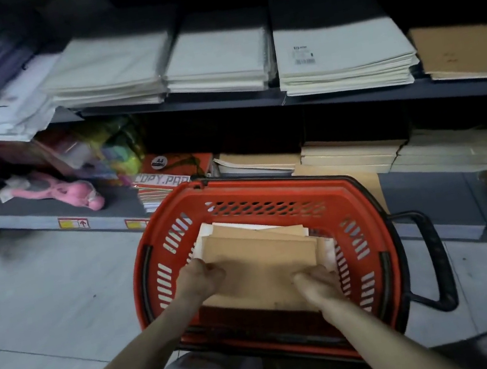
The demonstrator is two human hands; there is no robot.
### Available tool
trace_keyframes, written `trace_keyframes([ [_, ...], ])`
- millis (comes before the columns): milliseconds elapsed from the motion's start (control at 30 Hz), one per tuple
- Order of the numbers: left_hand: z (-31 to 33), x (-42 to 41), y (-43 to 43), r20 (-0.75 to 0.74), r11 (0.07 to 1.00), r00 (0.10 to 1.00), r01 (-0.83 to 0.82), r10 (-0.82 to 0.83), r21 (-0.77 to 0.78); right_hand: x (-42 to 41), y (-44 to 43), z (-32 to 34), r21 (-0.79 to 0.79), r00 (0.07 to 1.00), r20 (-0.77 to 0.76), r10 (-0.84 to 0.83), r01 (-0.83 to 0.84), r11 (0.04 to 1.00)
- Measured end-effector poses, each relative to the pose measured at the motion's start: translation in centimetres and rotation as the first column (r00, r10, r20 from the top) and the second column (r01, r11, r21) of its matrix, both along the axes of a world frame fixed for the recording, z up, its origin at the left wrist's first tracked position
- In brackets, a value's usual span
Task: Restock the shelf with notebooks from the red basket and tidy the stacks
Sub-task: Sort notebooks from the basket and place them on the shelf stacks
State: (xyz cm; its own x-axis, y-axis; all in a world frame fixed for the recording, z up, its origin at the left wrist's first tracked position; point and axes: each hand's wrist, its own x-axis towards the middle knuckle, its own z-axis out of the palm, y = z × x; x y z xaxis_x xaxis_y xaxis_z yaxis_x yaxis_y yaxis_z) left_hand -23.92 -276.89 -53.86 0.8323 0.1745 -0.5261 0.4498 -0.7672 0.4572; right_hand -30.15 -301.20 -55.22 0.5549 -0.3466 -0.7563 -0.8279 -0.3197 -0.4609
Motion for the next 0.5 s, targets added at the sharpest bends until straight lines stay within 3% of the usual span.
trace_keyframes([
  [100,0.2,0.1,-0.1,0.059,0.998,0.998,-0.005,0.001,0.058,-0.5,0.2,0.7,-0.108,0.999,0.032,0.029,-0.025,0.994],
  [200,1.0,0.6,0.2,0.054,0.995,0.995,-0.085,0.087,-0.046,-0.4,-0.1,1.7,-0.171,0.984,0.16,-0.077,0.104,0.98],
  [267,1.3,1.1,0.3,0.001,0.975,0.993,-0.117,0.12,-0.19,0.0,-0.1,2.7,-0.043,0.965,0.197,-0.175,0.187,0.981],
  [367,2.5,1.4,0.5,0.02,0.95,0.985,-0.159,0.171,-0.268,1.2,-0.5,3.2,0.232,0.933,0.195,-0.302,0.255,0.938],
  [500,5.8,1.5,0.0,0.073,0.897,0.975,-0.161,0.209,-0.411,2.5,-1.8,6.9,0.33,0.908,0.241,-0.342,0.255,0.909],
])
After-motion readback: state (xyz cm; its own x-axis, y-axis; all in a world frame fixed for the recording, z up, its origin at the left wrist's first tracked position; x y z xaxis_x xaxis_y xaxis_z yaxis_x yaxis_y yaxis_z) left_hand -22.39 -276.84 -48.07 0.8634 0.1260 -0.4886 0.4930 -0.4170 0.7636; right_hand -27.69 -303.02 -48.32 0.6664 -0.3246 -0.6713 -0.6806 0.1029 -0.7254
